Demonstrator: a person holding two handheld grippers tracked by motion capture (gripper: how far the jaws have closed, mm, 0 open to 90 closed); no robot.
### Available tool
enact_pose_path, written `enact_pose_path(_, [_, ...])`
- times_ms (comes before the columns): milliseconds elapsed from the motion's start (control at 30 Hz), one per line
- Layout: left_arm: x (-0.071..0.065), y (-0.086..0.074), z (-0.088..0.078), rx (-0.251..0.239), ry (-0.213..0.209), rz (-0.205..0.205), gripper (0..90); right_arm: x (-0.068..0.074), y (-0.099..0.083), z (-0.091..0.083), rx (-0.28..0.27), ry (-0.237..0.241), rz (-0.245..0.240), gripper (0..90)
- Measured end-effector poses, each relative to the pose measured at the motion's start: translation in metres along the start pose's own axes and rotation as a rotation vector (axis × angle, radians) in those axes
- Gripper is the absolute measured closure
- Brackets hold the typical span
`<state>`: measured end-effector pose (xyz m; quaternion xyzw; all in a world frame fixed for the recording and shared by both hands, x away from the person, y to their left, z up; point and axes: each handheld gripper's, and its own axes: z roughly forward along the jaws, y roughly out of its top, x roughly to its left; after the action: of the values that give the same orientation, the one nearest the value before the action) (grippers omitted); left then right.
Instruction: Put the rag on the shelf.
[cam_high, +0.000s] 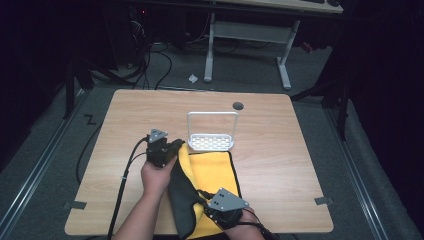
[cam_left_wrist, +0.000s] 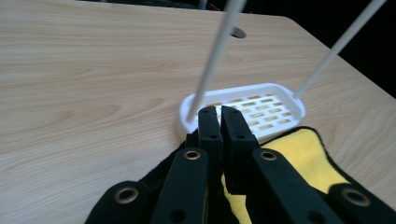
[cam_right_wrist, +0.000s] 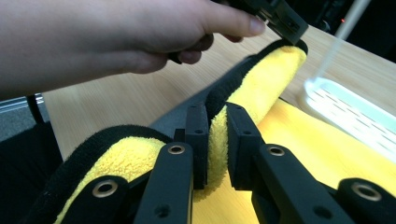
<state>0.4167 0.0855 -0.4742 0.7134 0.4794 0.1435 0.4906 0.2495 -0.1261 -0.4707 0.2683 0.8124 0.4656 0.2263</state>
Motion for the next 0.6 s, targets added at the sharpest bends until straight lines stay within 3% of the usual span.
enact_pose_path(167, [-0.020, 0.002, 0.010, 0.000, -0.022, 0.019, 87.4, -0.009, -0.013, -0.018, 0.013, -0.025, 0.019, 81.2])
enact_pose_path(333, [-0.049, 0.003, 0.034, 0.042, -0.045, 0.042, 87.4, -0.017, -0.028, -0.033, 0.034, -0.058, 0.036, 81.2])
enact_pose_path(600, [-0.071, 0.002, 0.065, 0.106, -0.042, 0.057, 87.0, -0.038, -0.058, -0.048, 0.109, -0.100, 0.099, 79.1])
